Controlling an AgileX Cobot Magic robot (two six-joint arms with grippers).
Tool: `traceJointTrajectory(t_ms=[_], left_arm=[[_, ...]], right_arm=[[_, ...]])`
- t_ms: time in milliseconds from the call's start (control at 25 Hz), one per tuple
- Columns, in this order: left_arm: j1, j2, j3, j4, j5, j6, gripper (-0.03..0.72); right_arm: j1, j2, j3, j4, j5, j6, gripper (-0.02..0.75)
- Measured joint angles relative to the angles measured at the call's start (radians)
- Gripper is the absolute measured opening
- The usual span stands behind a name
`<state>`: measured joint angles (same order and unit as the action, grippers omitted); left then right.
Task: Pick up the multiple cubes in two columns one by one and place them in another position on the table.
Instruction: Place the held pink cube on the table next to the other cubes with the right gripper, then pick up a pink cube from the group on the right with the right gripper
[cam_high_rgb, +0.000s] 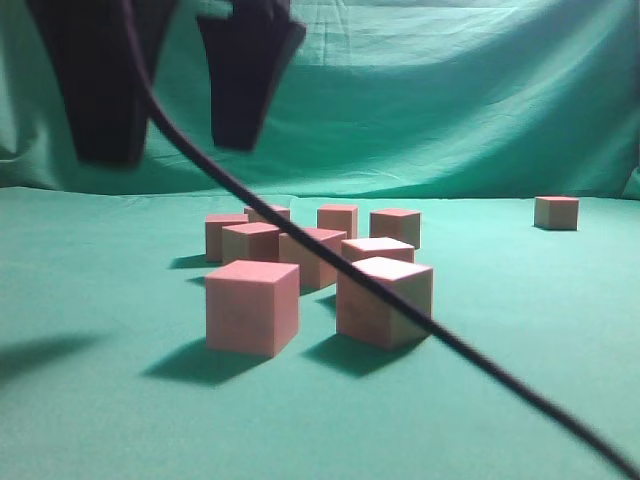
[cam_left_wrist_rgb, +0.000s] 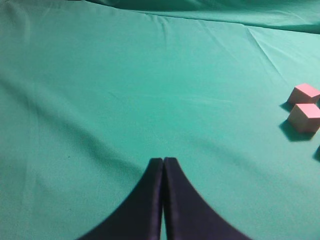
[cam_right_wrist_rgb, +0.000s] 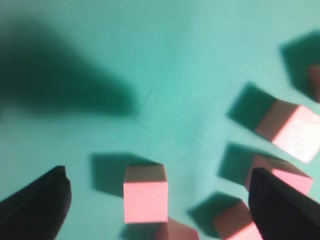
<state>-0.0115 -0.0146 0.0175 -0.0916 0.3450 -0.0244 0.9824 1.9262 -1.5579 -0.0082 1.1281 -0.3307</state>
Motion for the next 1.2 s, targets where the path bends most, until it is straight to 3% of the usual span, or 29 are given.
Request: traceJointTrajectory(t_ms=[160,240,360,480,680,720,1000,1200], left_arm=[[0.000,0.000,0.000,0.000,0.000,0.000,0.000],[0.000,0.000,0.000,0.000,0.000,0.000,0.000],[0.000,0.000,0.000,0.000,0.000,0.000,0.000],[0.000,0.000,0.000,0.000,0.000,0.000,0.000],[0.000,0.000,0.000,0.000,0.000,0.000,0.000],[0.000,0.000,0.000,0.000,0.000,0.000,0.000],[0.000,0.000,0.000,0.000,0.000,0.000,0.000],[0.000,0.000,0.000,0.000,0.000,0.000,0.000]], right_arm=[[0.000,0.000,-0.135,-0.040,0.085,0.005,0.669],[0.000,0.000,-0.156,-0.089,0.089,0.041,0.615],[-0.008,0.000,-0.162,-0.156,0.100,0.098,0.619],[-0.098,-0.032,-0.162,-0.249,0.102,0.226,0.586],[-0.315,-0.084,-0.162,-0.268,0.106,0.297,0.566],[-0.363,-0.086,-0.162,-0.268,0.106,0.304,0.526],[-0.671,-0.059,-0.162,-0.156,0.085,0.386,0.530],[-0.811,0.032,-0.162,-0.135,-0.029,0.530,0.530]])
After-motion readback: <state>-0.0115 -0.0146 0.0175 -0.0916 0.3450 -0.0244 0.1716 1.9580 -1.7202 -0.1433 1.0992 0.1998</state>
